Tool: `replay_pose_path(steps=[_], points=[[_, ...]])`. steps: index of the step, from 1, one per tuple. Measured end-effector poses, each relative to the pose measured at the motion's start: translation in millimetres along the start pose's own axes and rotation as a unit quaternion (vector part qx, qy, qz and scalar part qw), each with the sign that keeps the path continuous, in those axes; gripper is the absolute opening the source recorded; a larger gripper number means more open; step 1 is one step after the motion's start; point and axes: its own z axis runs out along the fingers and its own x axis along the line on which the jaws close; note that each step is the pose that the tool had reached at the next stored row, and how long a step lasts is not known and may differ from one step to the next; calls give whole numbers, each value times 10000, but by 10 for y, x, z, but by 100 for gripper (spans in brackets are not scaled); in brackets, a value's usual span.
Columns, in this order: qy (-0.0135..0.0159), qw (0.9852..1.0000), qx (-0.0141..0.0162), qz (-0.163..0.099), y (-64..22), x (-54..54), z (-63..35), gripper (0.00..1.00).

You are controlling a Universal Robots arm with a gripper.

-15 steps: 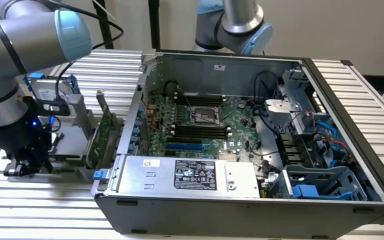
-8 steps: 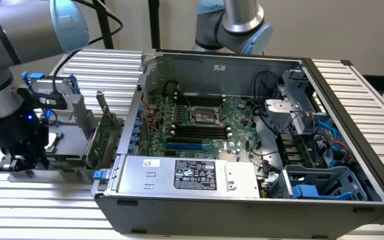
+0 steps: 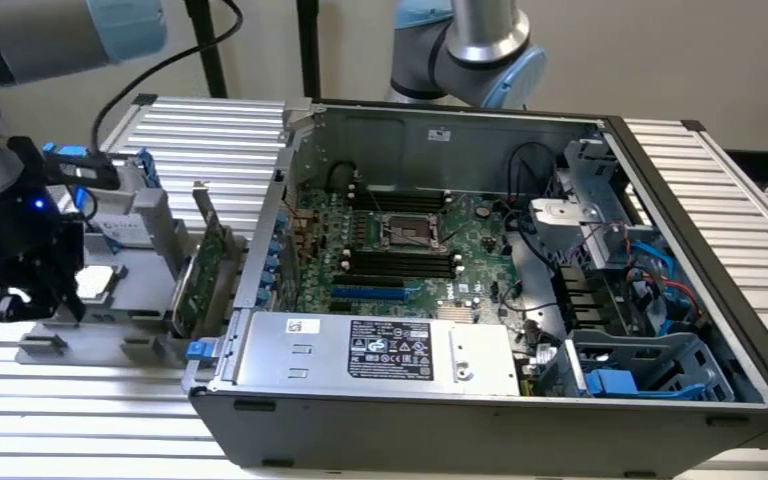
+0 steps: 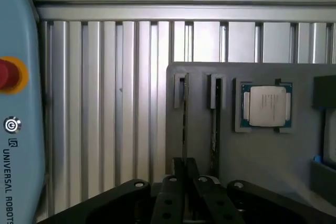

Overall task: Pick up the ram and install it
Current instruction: 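Pick up the ram and move it above insertion slot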

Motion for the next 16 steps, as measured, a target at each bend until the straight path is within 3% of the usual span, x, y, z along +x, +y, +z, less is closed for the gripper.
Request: replay_pose_path(steps=[8,16], points=[[-2,10000,0,0,-63,6,-278,0],[-8,10000,0,-1,-222,11,-526,0]])
